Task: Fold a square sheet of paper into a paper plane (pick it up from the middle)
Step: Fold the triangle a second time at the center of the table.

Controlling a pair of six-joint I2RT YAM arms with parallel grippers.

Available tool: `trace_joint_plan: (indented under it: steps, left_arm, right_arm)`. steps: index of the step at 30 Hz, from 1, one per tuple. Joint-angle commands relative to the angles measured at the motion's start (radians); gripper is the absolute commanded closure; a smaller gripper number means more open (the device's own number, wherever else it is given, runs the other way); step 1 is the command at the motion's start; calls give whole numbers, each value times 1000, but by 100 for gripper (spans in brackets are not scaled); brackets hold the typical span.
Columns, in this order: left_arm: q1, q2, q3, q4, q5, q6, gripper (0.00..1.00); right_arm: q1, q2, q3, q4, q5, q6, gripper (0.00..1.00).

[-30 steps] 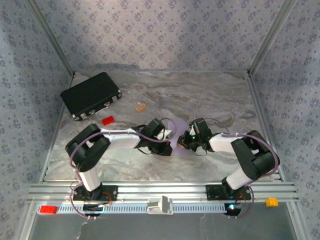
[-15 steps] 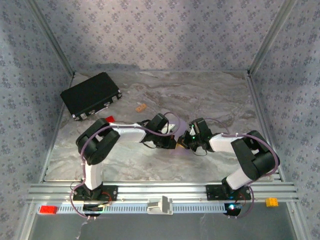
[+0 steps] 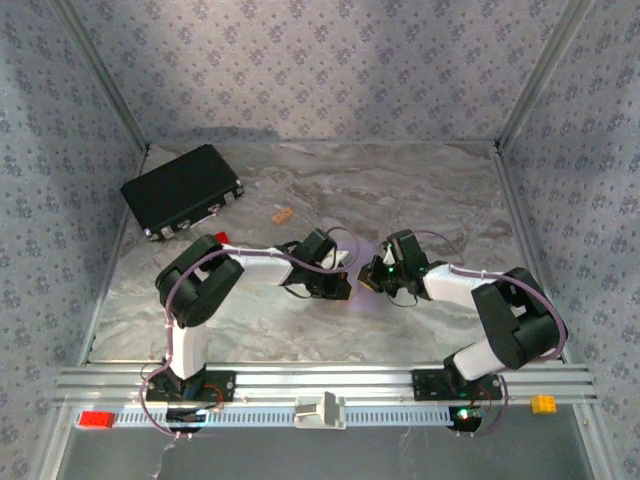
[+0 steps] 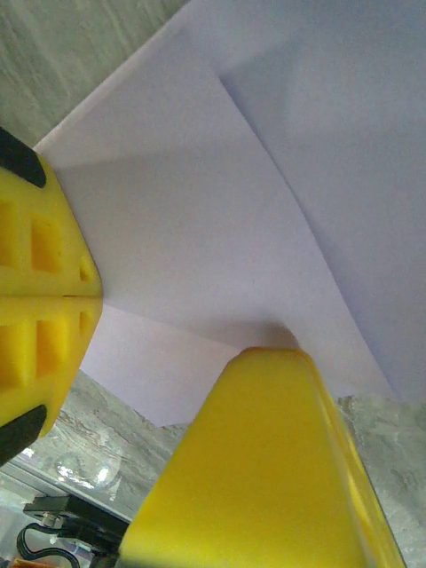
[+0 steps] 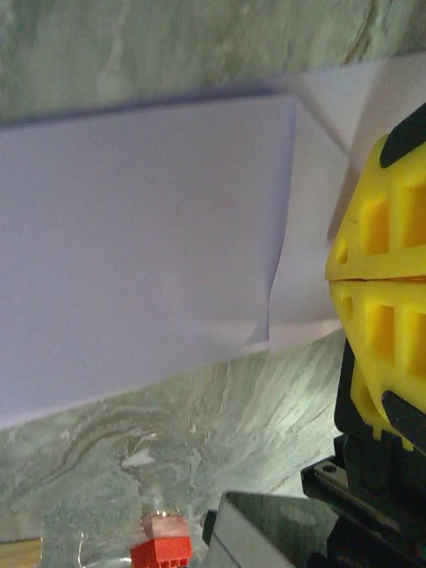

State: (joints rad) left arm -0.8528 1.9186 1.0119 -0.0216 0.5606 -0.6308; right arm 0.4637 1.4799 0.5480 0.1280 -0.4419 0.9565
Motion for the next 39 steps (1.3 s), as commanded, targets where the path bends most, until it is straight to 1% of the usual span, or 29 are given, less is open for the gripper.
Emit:
trace_joint_plan:
  steps: [1,4,7,10,13,17,21,26,29,31,34,36,39]
  left_arm:
    - [-1,3,-43,-78,-47,-1,100]
    - [1,-2,-50,-69,-47,-4,100]
    - [3,0,-52,-64,-42,-6,100]
    - [8,7,-51,-63,-35,-9,100]
    - [12,8,-56,-58,-32,-12,100]
    - [13,7,-59,-53,-30,-13,100]
    - [14,5,-61,-48,-28,-17,100]
    - [12,0,-62,-46,-28,-16,100]
    - [14,-3,-64,-42,-28,-15,100]
    - [13,-3,-65,-36,-27,-16,100]
    - [12,-9,-65,-28,-22,-19,100]
    - [13,-13,-64,-24,-21,-19,100]
    - [13,-18,-58,-20,-15,-22,100]
  right_arm:
    - [30,23,12,7,-8,-13,91]
    - [34,72,-5,18,-2,-10,93]
    - [7,95,-44,68,-8,7,93]
    - [-40,82,-53,67,-10,-4,93]
    - [-103,69,-36,13,-9,-51,93]
    - [-196,77,-26,-1,-41,-101,93]
    - [-248,77,-13,10,-95,-114,93]
    - [-232,-35,10,-32,-78,-110,92]
    - [-183,-65,5,-23,-71,-88,91]
    - [-130,-58,4,-7,-64,-74,90]
    - [-75,-16,0,38,-90,-27,91]
    - [-56,7,-11,77,-90,-2,91]
    - [-45,51,-2,66,-75,-14,93]
